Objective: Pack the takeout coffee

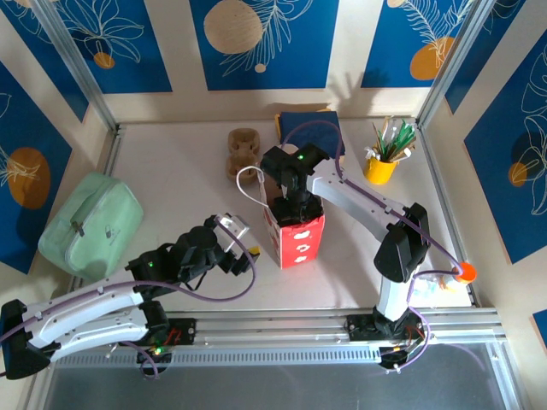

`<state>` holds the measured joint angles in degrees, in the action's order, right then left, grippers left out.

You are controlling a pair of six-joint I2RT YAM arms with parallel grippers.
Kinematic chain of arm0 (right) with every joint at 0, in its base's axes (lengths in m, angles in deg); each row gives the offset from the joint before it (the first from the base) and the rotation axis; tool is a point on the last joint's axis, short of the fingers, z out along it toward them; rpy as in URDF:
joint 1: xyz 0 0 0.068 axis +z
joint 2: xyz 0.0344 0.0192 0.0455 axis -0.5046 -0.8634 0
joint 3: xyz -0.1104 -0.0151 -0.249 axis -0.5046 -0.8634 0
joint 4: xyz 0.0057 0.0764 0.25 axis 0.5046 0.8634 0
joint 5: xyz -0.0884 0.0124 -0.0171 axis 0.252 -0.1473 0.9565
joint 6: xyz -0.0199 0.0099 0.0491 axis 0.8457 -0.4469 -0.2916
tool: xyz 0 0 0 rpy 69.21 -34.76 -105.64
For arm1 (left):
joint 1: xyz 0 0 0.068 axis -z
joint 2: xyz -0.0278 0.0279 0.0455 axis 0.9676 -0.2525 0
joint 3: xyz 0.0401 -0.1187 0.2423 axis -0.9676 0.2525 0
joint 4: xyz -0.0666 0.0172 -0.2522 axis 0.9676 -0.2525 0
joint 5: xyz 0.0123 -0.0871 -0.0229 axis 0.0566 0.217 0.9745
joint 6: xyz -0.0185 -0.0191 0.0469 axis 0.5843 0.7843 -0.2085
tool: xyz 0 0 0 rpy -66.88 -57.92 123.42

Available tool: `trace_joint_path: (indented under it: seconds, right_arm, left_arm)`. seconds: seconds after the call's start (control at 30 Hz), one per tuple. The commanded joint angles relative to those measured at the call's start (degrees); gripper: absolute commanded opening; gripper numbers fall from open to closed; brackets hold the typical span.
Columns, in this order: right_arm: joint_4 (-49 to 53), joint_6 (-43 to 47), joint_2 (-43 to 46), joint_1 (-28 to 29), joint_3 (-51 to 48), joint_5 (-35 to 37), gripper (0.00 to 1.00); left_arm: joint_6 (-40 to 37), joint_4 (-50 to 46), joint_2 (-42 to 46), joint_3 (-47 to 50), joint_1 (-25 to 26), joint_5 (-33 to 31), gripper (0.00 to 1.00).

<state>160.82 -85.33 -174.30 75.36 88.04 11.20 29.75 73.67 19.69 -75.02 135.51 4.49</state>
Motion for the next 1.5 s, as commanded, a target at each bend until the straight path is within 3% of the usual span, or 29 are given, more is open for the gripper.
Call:
trace_joint_path:
  seconds: [0.0, 1.47]
  right_arm:
    - [0.7, -0.2, 0.7, 0.4, -0.7, 0.5, 0.6]
    - [-4.1, 0.4, 0.7, -0.4, -5.0, -1.2, 0.6]
  left_arm:
    - [0.6, 0.1, 0.4, 0.1, 0.3, -0.9, 0.96]
    - [1.6, -0.7, 0.4, 0.2, 0.3, -0.8, 0.97]
